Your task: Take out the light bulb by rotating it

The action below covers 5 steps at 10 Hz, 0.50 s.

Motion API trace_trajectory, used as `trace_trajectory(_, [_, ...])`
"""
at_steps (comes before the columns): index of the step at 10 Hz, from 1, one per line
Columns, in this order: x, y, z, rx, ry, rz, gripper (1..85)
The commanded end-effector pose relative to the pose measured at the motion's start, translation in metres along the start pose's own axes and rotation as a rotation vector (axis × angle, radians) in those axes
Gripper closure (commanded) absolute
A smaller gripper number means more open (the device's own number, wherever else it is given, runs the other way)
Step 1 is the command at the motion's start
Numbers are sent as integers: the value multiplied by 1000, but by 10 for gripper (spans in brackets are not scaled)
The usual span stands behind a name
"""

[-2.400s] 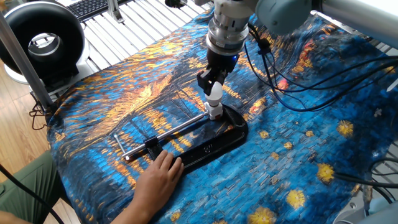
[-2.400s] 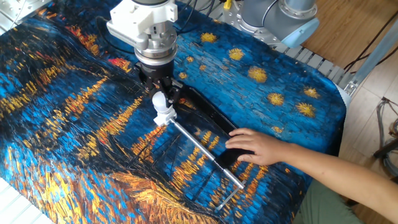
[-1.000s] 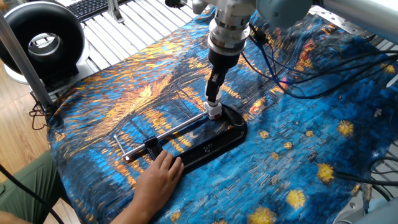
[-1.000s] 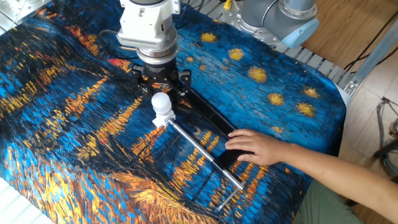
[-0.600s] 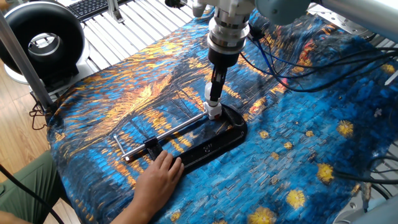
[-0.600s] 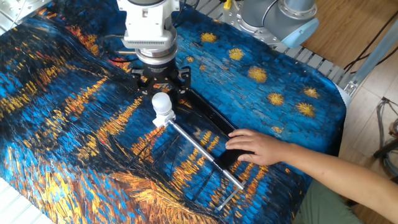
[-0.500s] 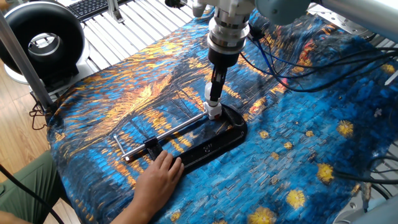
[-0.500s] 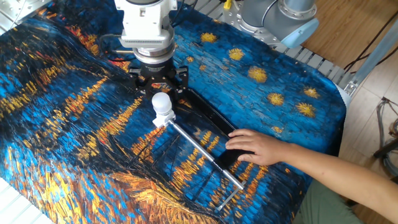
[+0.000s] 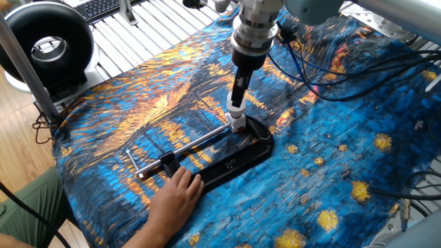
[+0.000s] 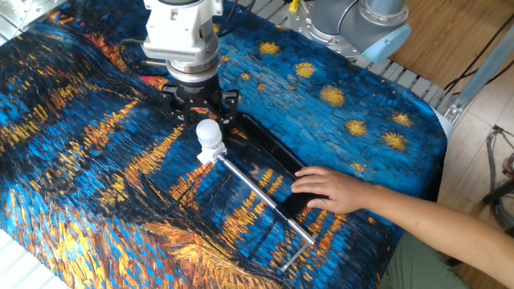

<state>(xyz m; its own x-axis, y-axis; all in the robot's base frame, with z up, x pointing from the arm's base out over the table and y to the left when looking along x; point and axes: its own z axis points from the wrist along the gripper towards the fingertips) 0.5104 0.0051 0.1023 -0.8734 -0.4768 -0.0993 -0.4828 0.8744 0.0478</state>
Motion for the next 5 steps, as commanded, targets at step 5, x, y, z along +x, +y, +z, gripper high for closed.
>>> trace_trajectory(5, [-13,17,-2,-60,-39,240,247])
